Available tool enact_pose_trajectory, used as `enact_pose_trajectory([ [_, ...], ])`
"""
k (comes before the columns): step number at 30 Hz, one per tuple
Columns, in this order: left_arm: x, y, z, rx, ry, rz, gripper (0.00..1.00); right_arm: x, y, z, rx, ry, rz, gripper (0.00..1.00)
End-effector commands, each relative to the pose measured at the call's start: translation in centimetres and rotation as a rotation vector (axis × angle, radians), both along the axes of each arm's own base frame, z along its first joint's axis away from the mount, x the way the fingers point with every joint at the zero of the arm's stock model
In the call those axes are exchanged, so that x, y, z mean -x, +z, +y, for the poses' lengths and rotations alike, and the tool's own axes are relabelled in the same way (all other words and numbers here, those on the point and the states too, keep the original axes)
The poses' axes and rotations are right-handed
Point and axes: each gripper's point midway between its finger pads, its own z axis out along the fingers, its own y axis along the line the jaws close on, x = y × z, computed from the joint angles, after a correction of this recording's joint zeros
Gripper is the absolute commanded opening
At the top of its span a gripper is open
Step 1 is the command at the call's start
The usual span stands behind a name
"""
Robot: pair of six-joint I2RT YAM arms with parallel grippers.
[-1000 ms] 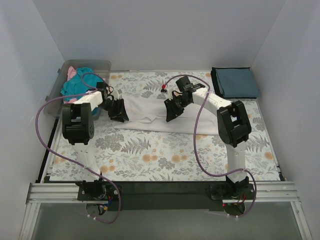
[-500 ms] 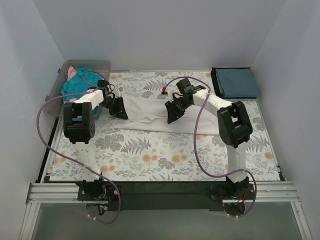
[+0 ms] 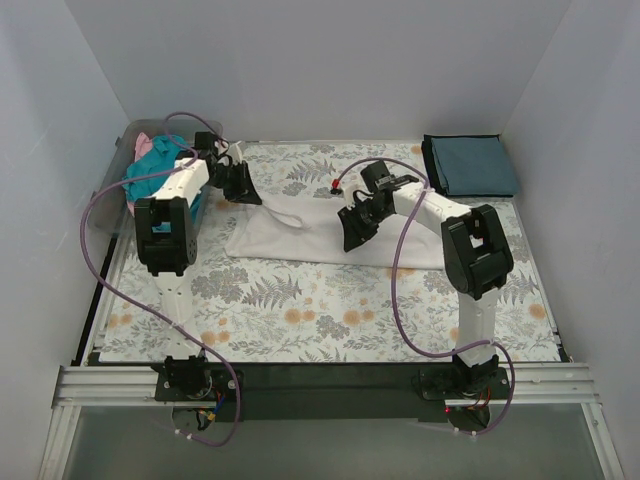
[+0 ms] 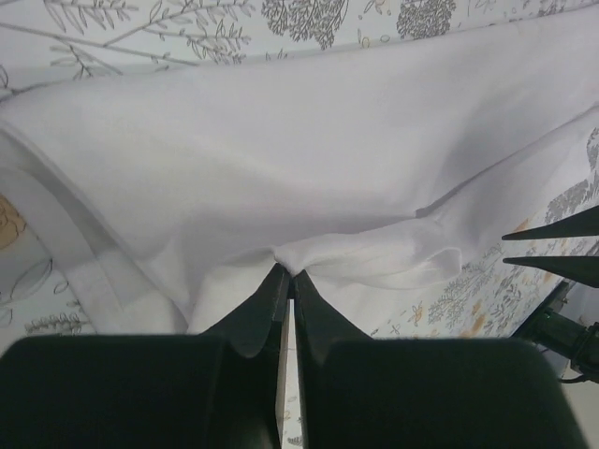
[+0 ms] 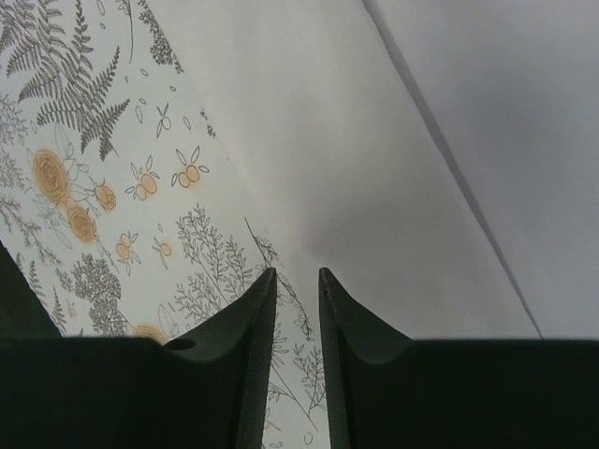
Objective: Fold and stack the t-shirts
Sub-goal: Fold the tshirt
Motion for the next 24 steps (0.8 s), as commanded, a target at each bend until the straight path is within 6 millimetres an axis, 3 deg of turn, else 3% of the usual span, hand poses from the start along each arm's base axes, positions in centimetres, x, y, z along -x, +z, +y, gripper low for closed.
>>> enact_pose_trajectory([
  [1, -1.1, 0.3, -1.2, 0.062, -0.009, 0.010, 0.04, -0.3, 1.9, -0.3, -0.023, 0.010, -0.062, 0.31],
  [7, -2.2, 2.3, -2.1, 0.133, -0.023, -0.050, 0.30, 0.0, 2.0, -1.0, -0.007, 0.011, -0.074, 0.31],
  [10, -1.2, 4.2, -2.1, 0.129, -0.042, -0.116, 0.31, -0.5, 2.2, -1.9, 0.003, -0.007, -0.095, 0.30],
  [14, 1.4, 4.9, -2.2, 0.104, -0.067, -0.137, 0.29, -2.2, 2.7, -4.5, 0.021, -0.067, -0.120, 0.29],
  [16, 3.5, 4.5, -2.9, 0.145, -0.088, -0.089, 0.24, -3.4, 2.6, -6.4, 0.048, -0.105, -0.137, 0.27],
  [19, 5.4, 2.9, -6.9, 0.121, -0.180, -0.059, 0.22, -6.0, 2.7, -9.7, 0.086, -0.178, -0.150, 0.26],
  [24, 3.0, -0.5, -10.3, 0.087, -0.191, -0.033, 0.22, -7.6, 2.0, -13.9, 0.160, -0.250, -0.150, 0.25],
])
